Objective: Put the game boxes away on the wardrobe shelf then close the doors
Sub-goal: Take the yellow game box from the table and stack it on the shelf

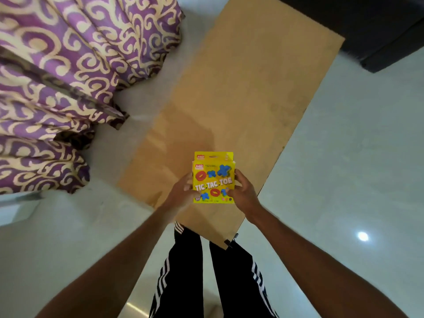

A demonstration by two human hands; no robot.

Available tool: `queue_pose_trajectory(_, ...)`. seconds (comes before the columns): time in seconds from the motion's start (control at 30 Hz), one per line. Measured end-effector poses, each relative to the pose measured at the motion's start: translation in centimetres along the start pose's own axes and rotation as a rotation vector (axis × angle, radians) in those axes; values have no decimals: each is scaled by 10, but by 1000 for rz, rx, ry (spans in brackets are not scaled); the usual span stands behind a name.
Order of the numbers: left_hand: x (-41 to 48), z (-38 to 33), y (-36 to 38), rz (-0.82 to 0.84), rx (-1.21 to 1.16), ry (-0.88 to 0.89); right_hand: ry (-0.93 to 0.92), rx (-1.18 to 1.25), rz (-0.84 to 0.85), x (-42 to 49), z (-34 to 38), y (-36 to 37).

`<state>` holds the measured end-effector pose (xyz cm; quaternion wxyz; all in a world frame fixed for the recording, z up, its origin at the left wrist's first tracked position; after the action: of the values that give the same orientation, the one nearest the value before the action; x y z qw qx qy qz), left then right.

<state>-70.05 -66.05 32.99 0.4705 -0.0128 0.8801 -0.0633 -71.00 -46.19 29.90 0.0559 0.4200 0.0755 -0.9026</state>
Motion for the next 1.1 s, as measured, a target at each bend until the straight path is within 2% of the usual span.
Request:
queue_pose_trajectory(0.07,-40,25,-15,-102,-156,-75,-16,-100,58,-22,7,11)
queue_pose_trajectory(0.27,-148,85,-71,-255,-408,-62,-160,-433,239,-90,17,74)
queue_pose_trajectory(0.37,-185,110,-91,-350,-458,-19,-222,-507,303,-113,22,108)
queue_pose_trajectory(0.7,-365,252,-229,-799,-675,172,-611,-849,660,-271,24,329)
queue_pose_trajectory(0.9,-443,355,-278,-1110,-870,135,-767,-1059,992,-343,-6,465)
queue_pose_trajectory(1.1,-500,431,-320,-1371,-1073,99,-854,-1152,1242,-409,-53,595)
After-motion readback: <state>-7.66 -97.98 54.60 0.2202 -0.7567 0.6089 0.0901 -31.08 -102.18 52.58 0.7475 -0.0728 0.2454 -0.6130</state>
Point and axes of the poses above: each hand's wrist, its own x-axis towards the middle knuckle, its own y-axis out of the palm, z = x × y, the point moved 1 cm from there along x, towards the middle knuckle, and after that the axes turned 4 degrees about -z, right-handed, at the moved point
